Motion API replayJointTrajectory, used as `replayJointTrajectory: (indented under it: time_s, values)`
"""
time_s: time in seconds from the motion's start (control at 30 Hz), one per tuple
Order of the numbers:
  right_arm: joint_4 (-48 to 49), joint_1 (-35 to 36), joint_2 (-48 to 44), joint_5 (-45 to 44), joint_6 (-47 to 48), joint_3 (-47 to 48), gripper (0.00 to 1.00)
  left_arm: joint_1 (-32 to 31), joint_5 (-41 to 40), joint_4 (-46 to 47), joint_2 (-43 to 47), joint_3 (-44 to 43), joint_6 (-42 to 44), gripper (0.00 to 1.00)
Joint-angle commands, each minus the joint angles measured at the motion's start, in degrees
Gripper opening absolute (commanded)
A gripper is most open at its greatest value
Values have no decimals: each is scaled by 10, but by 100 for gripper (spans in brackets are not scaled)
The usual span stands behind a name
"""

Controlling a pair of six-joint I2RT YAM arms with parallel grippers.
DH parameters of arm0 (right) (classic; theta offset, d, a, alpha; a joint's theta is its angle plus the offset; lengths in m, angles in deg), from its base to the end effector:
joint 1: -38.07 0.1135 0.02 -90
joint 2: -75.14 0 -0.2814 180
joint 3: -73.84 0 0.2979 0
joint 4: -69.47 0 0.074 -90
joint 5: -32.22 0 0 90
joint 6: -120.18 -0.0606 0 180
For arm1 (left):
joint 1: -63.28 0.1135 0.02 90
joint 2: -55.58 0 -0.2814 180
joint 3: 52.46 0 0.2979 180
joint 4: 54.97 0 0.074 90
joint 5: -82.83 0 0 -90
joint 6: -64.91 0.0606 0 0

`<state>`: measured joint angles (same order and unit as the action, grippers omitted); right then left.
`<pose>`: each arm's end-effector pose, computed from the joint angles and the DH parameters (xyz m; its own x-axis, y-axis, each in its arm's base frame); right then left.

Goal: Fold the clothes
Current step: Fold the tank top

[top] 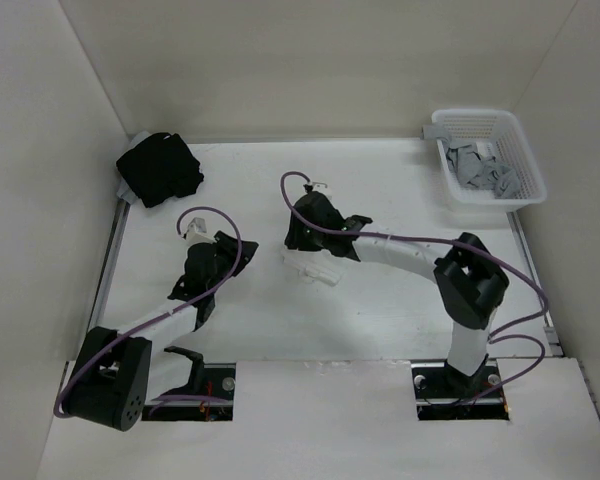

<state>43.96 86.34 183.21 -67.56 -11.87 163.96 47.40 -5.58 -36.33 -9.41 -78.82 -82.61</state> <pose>0.3323 0.3571 0.1972 -0.7776 0.1198 -0.6172 -0.1785 0.8992 0.3994 0.2498 -0.0728 0.1365 -0.4285 -0.7548 -0.4967 -0.1170 0.5914 -0.7978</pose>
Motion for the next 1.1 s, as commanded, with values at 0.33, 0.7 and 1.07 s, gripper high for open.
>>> replayJointTrajectory:
  time_s: [0.33, 0.7, 1.07]
  values:
    - [267, -45, -382, -13, 8, -432, 0, -131, -18, 23, -42, -63, 49, 33]
    - [439, -265, -509, -1, 6, -617, 49, -105, -91, -123, 22, -9, 108, 37]
    - [444, -273, -554, -1, -3, -659, 63, -130, -97, -149, 58, -20, 115, 45]
